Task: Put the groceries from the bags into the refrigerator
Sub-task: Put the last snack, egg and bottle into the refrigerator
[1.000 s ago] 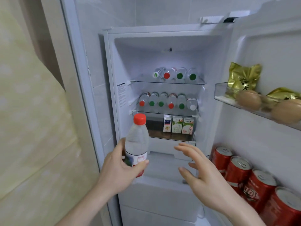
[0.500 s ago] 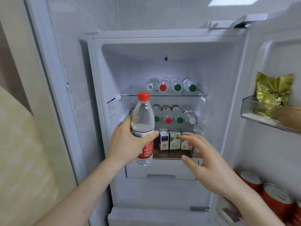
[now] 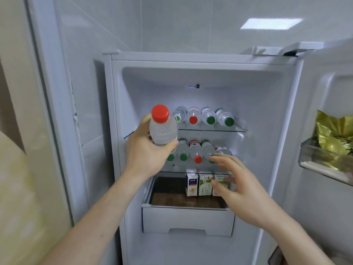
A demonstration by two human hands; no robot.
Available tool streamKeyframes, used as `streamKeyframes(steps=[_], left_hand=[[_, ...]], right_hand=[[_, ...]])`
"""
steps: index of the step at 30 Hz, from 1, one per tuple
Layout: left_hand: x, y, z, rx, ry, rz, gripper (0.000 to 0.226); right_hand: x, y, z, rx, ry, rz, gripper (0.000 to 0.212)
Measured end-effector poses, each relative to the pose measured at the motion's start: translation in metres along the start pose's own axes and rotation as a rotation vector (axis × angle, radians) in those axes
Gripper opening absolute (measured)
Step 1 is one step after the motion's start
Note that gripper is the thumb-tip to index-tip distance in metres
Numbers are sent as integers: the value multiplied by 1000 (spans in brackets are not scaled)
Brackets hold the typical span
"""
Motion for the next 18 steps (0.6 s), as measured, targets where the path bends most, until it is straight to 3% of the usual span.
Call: streamKeyframes(steps=[9,18], left_hand=[[8,52,16,-219,-92,114,53],[42,97,44,-236,-130,-3,52]], right_hand=[[5,19,-4,-17,-24,-70,51],[-1,24,-9,-9,-37,-47,53]])
Point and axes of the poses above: each hand's wrist, its own y-axis towards the middle knuckle, its own z-axis out of the palm, x = y × z, the point moved 1 cm from there along y, towards the middle knuckle, and after that the axes turned 8 degrees about x, right-handed, at the moved point
